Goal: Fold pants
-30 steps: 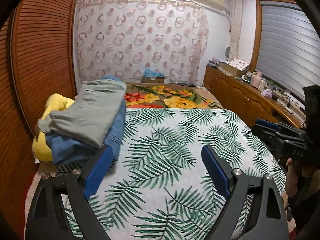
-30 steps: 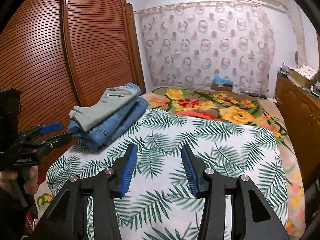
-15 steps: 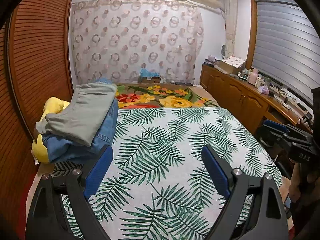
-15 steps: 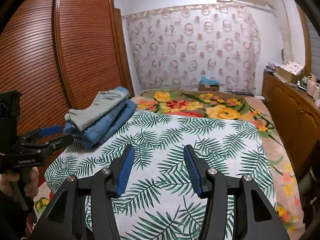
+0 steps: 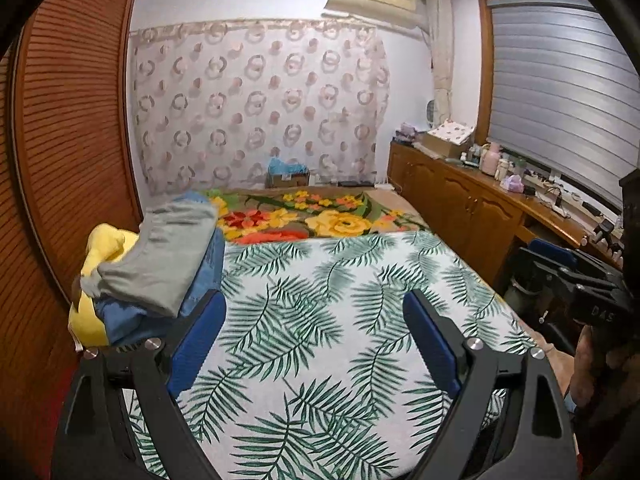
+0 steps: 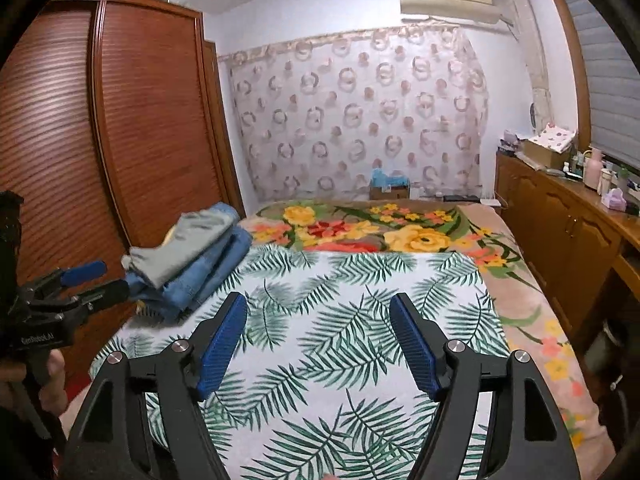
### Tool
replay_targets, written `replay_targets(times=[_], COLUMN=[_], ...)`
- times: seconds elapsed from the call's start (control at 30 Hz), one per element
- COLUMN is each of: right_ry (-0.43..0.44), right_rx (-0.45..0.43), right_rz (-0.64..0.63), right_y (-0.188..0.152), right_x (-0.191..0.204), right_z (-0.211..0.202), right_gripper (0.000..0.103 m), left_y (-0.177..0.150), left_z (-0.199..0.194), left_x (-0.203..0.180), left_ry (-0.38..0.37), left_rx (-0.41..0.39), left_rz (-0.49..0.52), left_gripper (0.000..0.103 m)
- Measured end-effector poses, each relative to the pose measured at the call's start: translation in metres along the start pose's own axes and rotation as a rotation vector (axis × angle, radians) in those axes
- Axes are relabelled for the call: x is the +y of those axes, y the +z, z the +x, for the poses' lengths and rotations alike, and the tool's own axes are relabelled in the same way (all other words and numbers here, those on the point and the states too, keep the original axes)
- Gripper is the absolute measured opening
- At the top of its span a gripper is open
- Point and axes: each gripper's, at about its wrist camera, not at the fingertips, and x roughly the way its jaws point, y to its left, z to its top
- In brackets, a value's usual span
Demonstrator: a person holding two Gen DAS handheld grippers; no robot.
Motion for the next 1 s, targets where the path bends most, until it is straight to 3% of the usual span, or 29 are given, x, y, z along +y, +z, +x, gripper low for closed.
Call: replay_targets(times=[0.47,1.0], right_ry=[-0.034,-0.035], right_rx=[-0.084,-0.080], right_rz=[-0.010,-0.009], right_y=[-0.010,-0.008], right_x=[0.014,0.006], right_z=[-0.026,-0.024], right_gripper=[0.076,0.076], left_y=[0.021,0.019], left_z=[-0.039,-0.040], left_x=[0.001,0.005], left_ry=[0.029,0.049], left_rx=[-0.095,-0.096], left_rz=[-0.022,-0.027], left_gripper=[0.090,0.090])
